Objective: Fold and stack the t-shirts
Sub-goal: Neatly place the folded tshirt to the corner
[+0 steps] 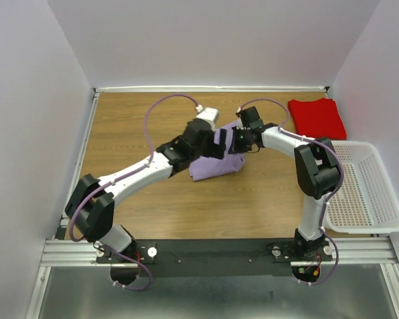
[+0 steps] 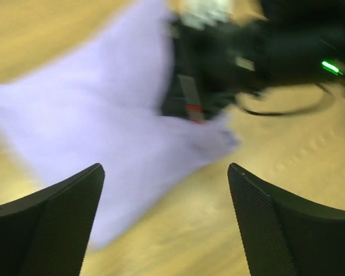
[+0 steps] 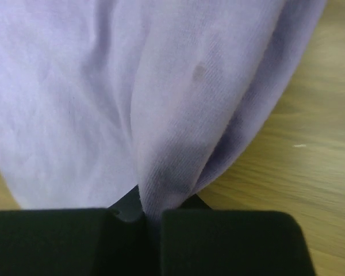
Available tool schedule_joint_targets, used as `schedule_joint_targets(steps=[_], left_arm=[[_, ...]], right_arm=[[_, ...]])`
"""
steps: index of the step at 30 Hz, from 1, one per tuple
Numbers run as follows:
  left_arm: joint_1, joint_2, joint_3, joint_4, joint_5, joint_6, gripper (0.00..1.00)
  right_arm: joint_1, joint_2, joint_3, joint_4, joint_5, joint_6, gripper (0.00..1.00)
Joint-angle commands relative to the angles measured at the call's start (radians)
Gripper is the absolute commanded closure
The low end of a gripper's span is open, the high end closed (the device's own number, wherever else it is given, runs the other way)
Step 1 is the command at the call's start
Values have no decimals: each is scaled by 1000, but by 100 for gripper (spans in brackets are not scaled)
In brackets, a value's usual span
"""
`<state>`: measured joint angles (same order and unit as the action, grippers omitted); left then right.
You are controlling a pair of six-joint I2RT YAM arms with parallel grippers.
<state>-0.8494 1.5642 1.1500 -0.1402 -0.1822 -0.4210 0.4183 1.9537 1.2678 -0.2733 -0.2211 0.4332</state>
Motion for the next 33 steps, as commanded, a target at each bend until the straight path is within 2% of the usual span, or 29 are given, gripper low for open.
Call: schedule_joint_targets(steps=[1,8,14,18,23,33], left_arm=[[178,-116,-47,-53,44,37,2],[415,-280,-171,-93,10,109,2],[527,-414,-344,-69,-37,108,2],[535,-469,-403,-36,-92,103,2],[535,-444,-392,-24,-128,106,2],[535,-426,-391,-25,-148,113,2]], right_arm=[[-21,-19,123,-239,318,-290,100],[-102,37,280,-291,566,-520,99],[-182,106,413,-293,690,-628,99],[-217,151,496,-293,769,-692,99],[-256,203,596,-291,850,-758,99],[-286,217,671,-291,885,-820,100]])
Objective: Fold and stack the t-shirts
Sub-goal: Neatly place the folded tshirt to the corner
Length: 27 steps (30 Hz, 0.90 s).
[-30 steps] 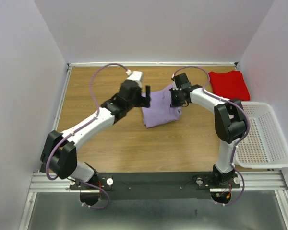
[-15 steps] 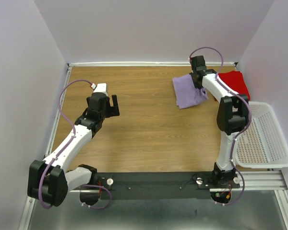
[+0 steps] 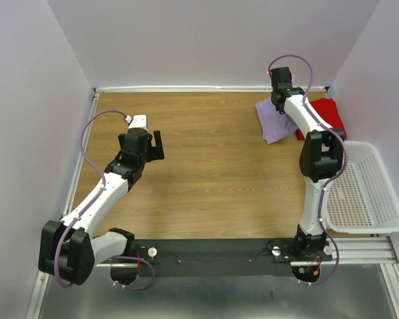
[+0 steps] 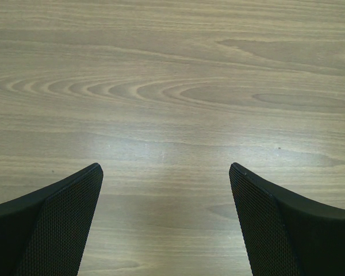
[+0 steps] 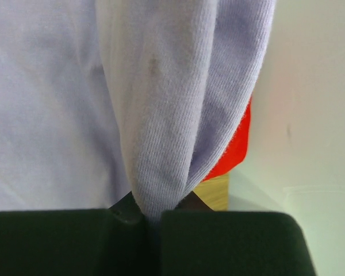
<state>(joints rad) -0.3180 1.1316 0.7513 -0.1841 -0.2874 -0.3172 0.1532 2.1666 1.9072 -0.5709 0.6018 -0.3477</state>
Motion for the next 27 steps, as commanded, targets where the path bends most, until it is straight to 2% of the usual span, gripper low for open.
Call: schedule_joint_targets(steps=[1,9,27], left_arm=[[3,5,8,17,-41,9,2],[3,17,10,17,-39,7,2],[3,30,11,18,-38,9,2]], right_arm=[[-24,-1,24,6,61,-37,99],[-70,-66,-13,20,82,-57,100],[-133,-97,18,49,101,-70,99]])
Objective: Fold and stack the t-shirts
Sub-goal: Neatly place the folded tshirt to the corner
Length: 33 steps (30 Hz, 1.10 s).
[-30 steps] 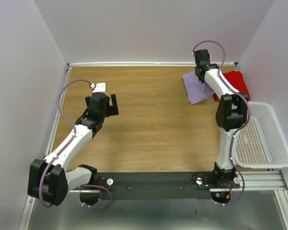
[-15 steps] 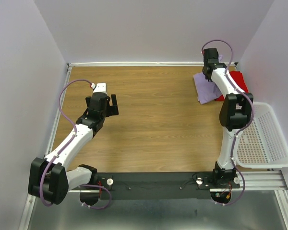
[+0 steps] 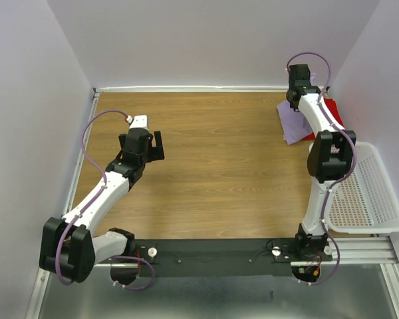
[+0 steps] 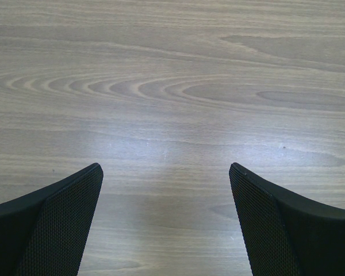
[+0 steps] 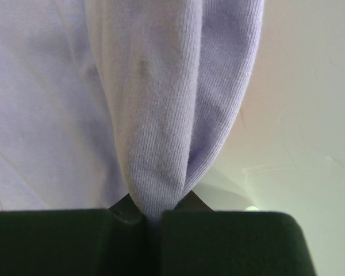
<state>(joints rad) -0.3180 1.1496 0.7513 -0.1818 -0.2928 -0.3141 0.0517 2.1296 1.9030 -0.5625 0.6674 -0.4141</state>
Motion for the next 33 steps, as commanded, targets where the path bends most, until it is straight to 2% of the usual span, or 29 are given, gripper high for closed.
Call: schedule_joint_targets(steps=[1,9,16,29,33], left_arm=[[3,12,11,15,-32,7,2],[3,24,13,19,-25,7,2],[3,38,13,18,-20,9,2],[3,70,17,21,0,15,2],[3,76,19,21,3,17,2]], right_arm=[[-41,-57,22,42,38,3,99],[-95,-36,39,58,31,35,100],[-134,50,67,96,20,66,99],[-200,219,116,133,115,153,88],[-217,243,142,141,149,172,65]])
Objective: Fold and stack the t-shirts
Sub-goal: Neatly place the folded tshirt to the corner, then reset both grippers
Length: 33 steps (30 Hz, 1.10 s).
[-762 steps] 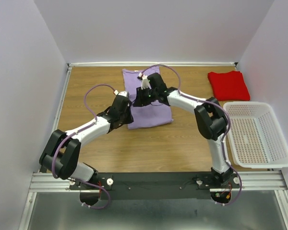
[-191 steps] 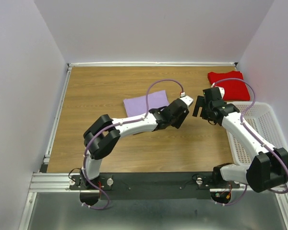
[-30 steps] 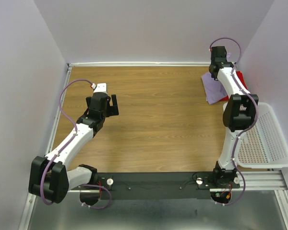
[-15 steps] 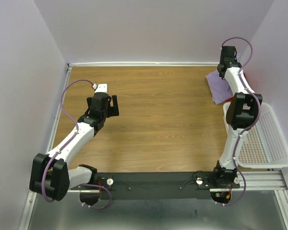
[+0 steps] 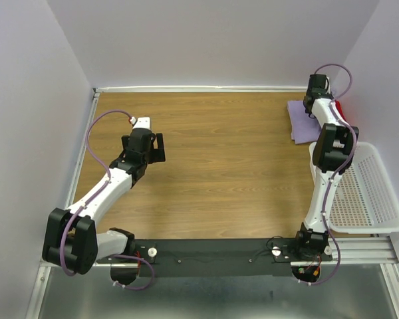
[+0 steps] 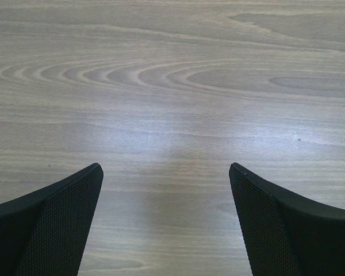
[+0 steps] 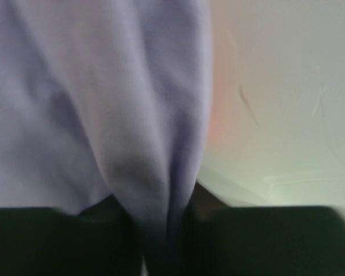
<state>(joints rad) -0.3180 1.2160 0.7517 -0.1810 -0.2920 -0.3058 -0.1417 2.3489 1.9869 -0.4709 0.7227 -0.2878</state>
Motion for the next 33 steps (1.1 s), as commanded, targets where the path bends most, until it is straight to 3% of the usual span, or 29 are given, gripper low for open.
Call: schedule_joint_targets(steps=[1,2,5,9,16,21,30,31,33], left_arm=[[3,11,17,23,2,8,2],[3,10,17,23,1,8,2],[3,4,12,25,-2,8,2],[3,-13,8,26,-6,2,2],[3,-62,8,18,-6,-9,2],[3,-124,57,-20,-10,-24,2],[3,-274,144,-130,-53,-62,2],[3,-303,143,-136,-58,-62,2],[3,-337,143,-155,-71,-76,1]], right_arm=[[-29,27,72,51,116,50,58],[-32,30,81,55,130,58,45],[-36,24,110,58,194,79,28],[-38,-6,122,61,262,91,20],[-36,-224,-28,58,163,148,13],[-36,-536,-172,34,51,266,1],[-36,-1179,-584,35,-250,493,0],[-15,-1312,-618,38,-264,512,0],[55,-1426,-703,35,-261,516,0]])
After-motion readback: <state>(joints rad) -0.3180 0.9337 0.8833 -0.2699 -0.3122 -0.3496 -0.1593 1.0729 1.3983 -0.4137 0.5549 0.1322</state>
